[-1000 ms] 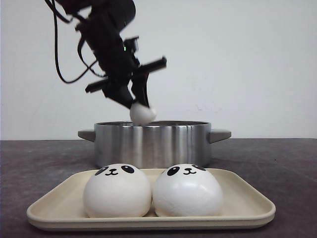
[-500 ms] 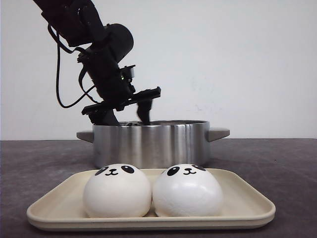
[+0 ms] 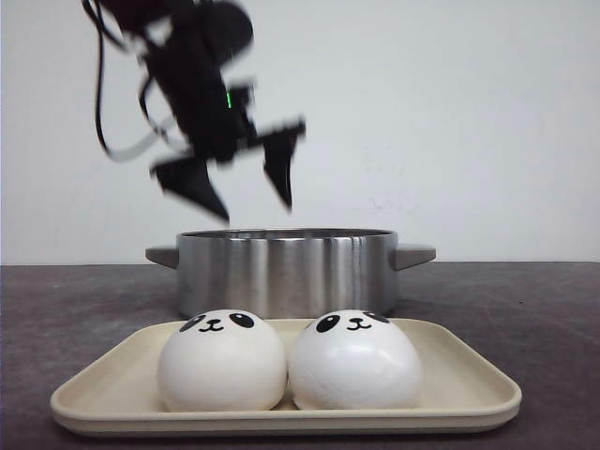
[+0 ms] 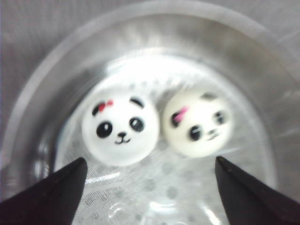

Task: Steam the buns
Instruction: 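Carry the bun with the left gripper into the steamer and release, then lower the right gripper onto the nearer panda bun beside it and grasp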

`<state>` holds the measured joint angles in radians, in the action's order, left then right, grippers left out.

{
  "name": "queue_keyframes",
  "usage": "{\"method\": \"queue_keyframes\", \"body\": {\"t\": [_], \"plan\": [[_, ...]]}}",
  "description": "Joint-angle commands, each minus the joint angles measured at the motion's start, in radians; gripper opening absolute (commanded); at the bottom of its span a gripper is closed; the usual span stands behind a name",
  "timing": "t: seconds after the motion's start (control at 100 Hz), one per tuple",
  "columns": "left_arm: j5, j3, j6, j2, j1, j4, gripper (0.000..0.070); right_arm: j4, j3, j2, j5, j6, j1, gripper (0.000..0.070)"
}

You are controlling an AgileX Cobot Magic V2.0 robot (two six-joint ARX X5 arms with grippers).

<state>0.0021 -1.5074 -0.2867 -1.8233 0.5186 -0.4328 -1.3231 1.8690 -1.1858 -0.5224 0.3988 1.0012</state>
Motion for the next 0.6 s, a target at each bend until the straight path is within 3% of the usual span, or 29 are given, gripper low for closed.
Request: {"method": "queue_keyframes", "body": {"t": [0.0, 0.17, 0.27, 0.59], "plan": [[0.002, -0.024, 0.006, 0.083, 0.022, -0.005, 0.051, -0.018, -0.01, -0.016, 0.003, 0.014, 0.011, 0.0013], [0.039, -0.024, 0.007, 0.298, 0.066, -0.063, 0.0511, -0.015, -0.144, -0.015, 0.031, 0.058, 0.011, 0.0013], [0.043, -0.024, 0.013, 0.422, 0.102, -0.117, 0.0511, 0.057, -0.262, -0.015, 0.067, 0.089, 0.011, 0.0013], [0.042, -0.024, 0.021, 0.717, 0.183, -0.25, 0.0511, 0.415, -0.695, -0.032, 0.394, 0.173, 0.011, 0.0013]]}}
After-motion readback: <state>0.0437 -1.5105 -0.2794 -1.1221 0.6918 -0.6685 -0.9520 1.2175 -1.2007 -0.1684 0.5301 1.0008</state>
